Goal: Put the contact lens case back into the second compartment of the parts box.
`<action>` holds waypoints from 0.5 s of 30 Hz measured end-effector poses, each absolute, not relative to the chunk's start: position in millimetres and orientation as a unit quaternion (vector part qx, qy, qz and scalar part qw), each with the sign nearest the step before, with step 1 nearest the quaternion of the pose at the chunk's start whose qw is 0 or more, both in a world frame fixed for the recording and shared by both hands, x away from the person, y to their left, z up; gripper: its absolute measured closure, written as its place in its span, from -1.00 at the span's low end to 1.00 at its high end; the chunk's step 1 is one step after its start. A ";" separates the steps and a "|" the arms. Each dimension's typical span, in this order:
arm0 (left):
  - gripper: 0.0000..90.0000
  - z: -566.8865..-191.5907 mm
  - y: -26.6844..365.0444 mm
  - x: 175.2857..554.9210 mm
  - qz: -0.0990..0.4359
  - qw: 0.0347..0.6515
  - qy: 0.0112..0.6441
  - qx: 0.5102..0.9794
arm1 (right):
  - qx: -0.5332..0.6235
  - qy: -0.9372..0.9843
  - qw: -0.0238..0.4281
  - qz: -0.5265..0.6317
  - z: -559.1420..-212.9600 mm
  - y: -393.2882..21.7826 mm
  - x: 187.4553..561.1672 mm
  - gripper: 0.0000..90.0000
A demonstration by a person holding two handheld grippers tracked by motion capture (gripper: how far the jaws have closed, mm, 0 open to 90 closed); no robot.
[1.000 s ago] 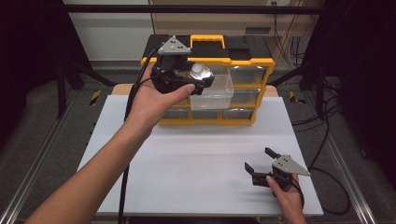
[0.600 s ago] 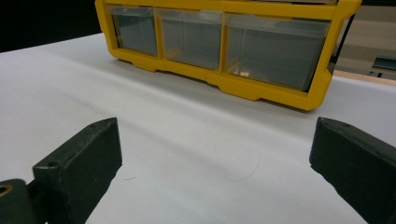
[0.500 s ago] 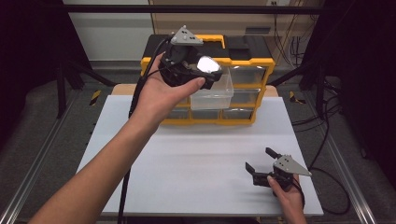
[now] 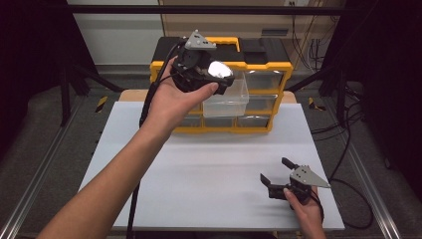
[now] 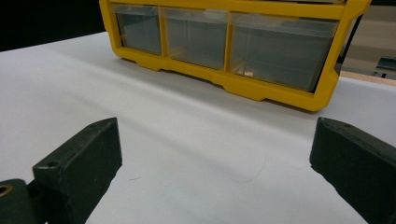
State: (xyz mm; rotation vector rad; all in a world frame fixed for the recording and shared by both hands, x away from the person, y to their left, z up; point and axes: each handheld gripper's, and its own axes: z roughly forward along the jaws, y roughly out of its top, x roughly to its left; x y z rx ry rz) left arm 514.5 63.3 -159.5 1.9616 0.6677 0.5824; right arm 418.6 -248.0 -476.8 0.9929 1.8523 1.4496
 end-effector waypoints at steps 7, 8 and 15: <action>-0.42 -167.8 61.1 522.2 0.241 0.465 0.284 0.803 | 0.371 0.697 0.286 0.543 -477.0 -245.8 418.3 -0.94; -0.42 -169.1 60.5 523.7 0.241 0.464 0.286 0.803 | 0.370 0.698 0.285 0.543 -476.9 -245.4 418.2 -0.94; -0.42 -174.7 58.5 531.8 0.243 0.460 0.294 0.802 | 0.367 0.701 0.284 0.542 -477.2 -243.9 418.2 -0.94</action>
